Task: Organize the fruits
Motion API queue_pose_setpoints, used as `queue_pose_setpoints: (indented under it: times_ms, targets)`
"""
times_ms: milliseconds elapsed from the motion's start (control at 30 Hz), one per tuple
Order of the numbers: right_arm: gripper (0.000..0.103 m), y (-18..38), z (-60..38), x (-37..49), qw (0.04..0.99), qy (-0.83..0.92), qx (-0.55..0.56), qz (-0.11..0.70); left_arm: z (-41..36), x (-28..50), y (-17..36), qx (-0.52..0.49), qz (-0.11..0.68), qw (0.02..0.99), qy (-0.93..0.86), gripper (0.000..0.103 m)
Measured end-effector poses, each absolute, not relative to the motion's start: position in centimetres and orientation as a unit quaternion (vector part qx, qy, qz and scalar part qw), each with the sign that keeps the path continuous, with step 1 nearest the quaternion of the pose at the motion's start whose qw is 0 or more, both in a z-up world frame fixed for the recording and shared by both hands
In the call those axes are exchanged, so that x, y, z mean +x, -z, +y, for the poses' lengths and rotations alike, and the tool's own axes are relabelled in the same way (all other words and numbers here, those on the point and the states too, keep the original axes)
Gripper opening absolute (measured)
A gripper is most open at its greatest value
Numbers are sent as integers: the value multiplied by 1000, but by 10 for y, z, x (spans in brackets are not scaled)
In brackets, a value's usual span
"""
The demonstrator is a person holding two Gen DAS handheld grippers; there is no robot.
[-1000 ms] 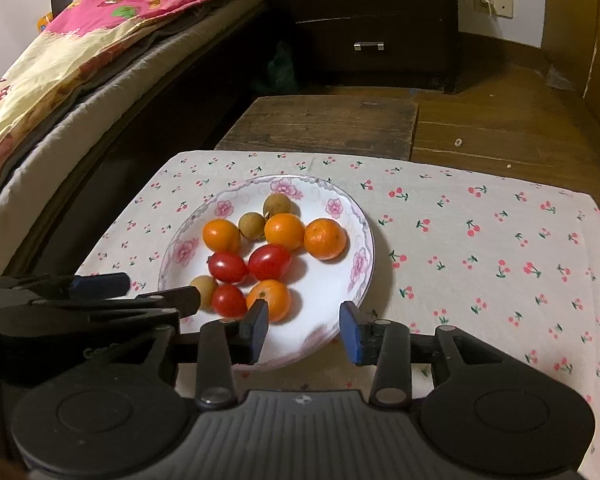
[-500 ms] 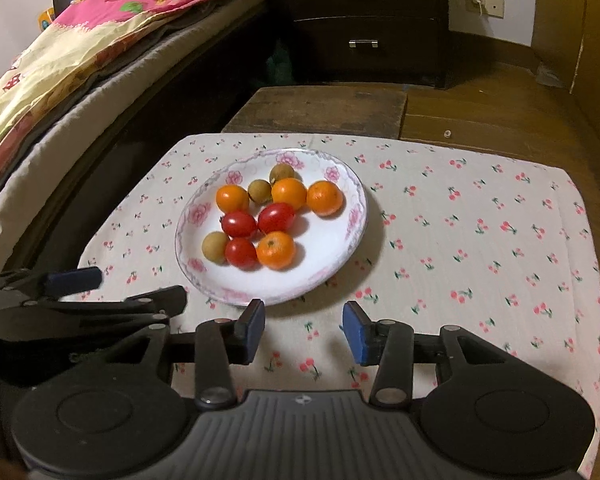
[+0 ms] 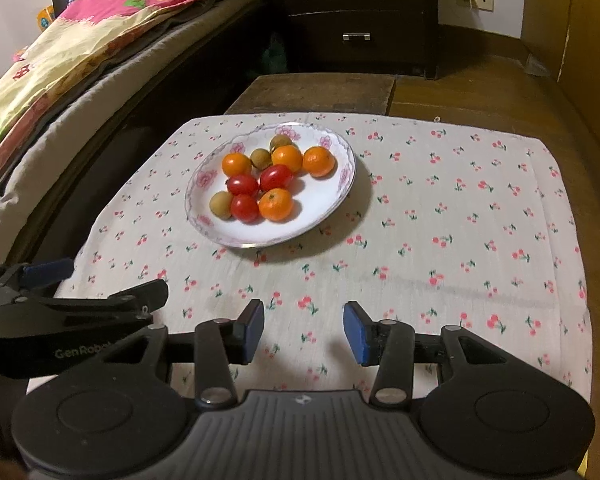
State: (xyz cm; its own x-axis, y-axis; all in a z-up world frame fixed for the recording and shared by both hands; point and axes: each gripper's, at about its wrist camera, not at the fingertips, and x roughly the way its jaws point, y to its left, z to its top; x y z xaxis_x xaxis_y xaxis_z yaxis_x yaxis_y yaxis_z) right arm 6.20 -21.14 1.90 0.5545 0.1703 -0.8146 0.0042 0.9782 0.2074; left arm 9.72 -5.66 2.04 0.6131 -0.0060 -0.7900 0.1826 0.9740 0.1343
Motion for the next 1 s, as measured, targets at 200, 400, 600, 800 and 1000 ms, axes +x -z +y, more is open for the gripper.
queue_pose_setpoints:
  times_ms: [200, 400, 600, 800, 1000]
  targets:
    - [44, -22, -208, 40, 876, -50, 93, 470, -53, 78, -24, 95, 435, 893, 60, 103]
    - [44, -29, -207, 17, 878, -52, 96, 465, -48, 64, -27, 82, 435, 894, 61, 103]
    - [45, -33, -208, 0, 881, -49, 97, 461, -47, 49, -27, 79, 438, 893, 69, 103]
    - [45, -32, -208, -9, 878, -51, 101, 466, -43, 41, -22, 61, 451, 887, 76, 103]
    - [45, -28, -204, -12, 874, -54, 97, 473, -46, 33, -18, 74, 454, 885, 74, 103]
